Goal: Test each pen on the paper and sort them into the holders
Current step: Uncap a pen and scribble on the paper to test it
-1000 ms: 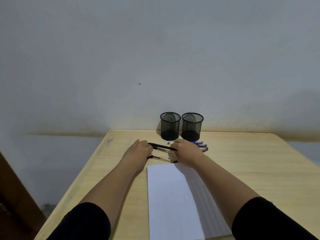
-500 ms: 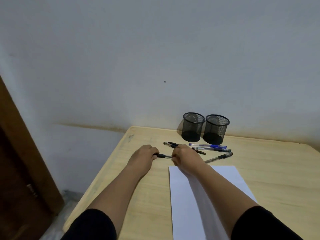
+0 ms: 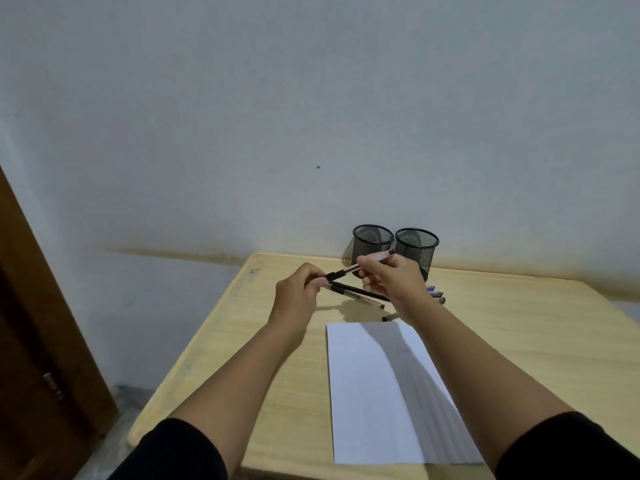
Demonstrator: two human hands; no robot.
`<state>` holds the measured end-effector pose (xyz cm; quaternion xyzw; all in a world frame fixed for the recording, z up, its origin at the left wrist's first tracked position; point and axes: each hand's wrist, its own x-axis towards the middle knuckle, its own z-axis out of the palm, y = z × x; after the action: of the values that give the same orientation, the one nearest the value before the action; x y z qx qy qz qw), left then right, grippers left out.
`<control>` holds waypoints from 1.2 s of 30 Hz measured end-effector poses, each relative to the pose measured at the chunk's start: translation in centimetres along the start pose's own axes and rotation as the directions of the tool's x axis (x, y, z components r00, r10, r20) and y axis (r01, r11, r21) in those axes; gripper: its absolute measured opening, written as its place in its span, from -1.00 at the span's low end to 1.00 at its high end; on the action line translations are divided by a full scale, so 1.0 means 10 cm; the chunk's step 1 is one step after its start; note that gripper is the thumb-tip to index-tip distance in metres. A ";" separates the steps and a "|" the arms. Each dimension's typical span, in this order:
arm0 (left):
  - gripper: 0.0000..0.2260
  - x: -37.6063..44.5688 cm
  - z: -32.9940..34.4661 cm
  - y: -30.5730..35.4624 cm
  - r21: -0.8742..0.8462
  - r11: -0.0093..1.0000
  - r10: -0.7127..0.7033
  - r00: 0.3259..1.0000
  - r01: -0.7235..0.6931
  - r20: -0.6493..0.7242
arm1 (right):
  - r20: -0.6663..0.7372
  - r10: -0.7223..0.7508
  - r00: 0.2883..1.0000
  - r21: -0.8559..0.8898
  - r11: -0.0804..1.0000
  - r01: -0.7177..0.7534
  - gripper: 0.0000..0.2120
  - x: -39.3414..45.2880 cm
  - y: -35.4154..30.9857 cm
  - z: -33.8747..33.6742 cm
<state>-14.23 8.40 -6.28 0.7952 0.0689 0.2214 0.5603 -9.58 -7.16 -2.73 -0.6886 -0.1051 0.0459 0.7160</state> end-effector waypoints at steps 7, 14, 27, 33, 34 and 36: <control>-0.85 -0.23 0.15 0.12 -0.002 1.000 0.027 0.991 -0.027 0.131 | 0.021 -0.011 1.000 0.044 0.999 0.010 -0.86 -0.36 0.23 0.05; -0.84 -0.12 -0.45 -0.18 0.204 0.972 -0.096 0.991 0.114 -0.095 | -0.266 -0.051 0.963 0.224 0.968 0.113 -0.80 -0.30 0.12 -0.63; -0.89 0.03 0.06 -0.50 0.477 0.878 -0.032 0.993 -0.027 0.116 | -0.077 0.040 0.996 0.267 0.963 -0.018 -0.82 -0.36 0.41 -0.31; -0.79 0.08 0.10 -0.53 0.454 0.890 -0.028 0.987 -0.046 0.155 | -0.139 0.093 0.986 0.333 0.942 -0.041 -0.83 -0.32 0.45 -0.32; -0.78 0.08 0.10 -0.52 0.443 0.895 -0.013 0.988 -0.058 0.155 | -0.143 0.098 0.985 0.338 0.940 -0.045 -0.82 -0.31 0.45 -0.31; -0.77 0.06 0.09 -0.49 0.409 0.908 0.030 0.990 -0.085 0.138 | -0.150 0.104 0.983 0.340 0.939 -0.048 -0.82 -0.30 0.45 -0.30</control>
<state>-12.65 9.62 -10.92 0.9101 0.0546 0.1665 0.3756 -11.54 -10.54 -7.61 -0.5618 -0.0092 0.0335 0.8266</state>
